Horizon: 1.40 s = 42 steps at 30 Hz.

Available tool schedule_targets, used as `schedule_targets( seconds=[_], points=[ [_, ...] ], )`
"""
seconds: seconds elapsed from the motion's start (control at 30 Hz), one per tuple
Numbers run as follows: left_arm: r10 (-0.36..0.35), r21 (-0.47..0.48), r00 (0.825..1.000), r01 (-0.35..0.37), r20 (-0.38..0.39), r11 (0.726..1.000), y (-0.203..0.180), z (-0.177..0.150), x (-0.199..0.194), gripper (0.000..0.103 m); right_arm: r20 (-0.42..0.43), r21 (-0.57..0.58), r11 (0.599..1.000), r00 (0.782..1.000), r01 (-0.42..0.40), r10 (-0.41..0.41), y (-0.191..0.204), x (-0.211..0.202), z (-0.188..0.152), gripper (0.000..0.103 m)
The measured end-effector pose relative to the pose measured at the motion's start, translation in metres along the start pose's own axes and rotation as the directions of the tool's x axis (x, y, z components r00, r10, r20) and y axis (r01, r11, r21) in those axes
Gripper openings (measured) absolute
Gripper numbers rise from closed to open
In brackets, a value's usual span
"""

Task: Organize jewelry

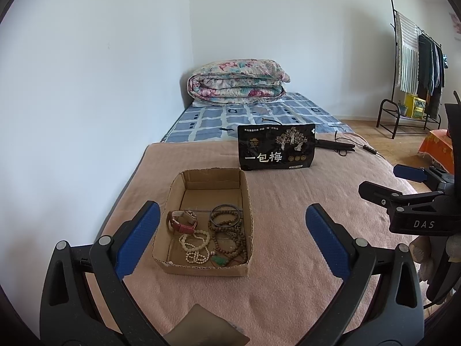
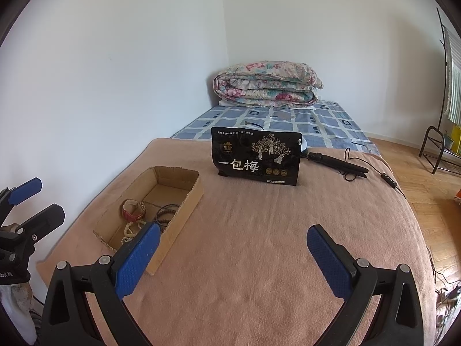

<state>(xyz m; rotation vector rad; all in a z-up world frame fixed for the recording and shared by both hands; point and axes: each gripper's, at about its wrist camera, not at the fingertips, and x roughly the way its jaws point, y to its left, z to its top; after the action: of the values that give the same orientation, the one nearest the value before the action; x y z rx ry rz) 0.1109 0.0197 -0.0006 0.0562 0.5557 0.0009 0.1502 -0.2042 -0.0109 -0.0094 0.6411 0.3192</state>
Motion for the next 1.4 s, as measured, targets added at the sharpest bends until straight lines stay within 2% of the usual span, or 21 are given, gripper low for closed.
schedule_targets(
  seconds=[1.4],
  points=[
    [0.016,0.003,1.000,-0.017,0.014,1.000,-0.0017,0.0003,-0.0012,0.103,-0.010,-0.003,1.000,1.000,-0.001,0.001,-0.0002,0.0020,-0.0075,0.103]
  ],
)
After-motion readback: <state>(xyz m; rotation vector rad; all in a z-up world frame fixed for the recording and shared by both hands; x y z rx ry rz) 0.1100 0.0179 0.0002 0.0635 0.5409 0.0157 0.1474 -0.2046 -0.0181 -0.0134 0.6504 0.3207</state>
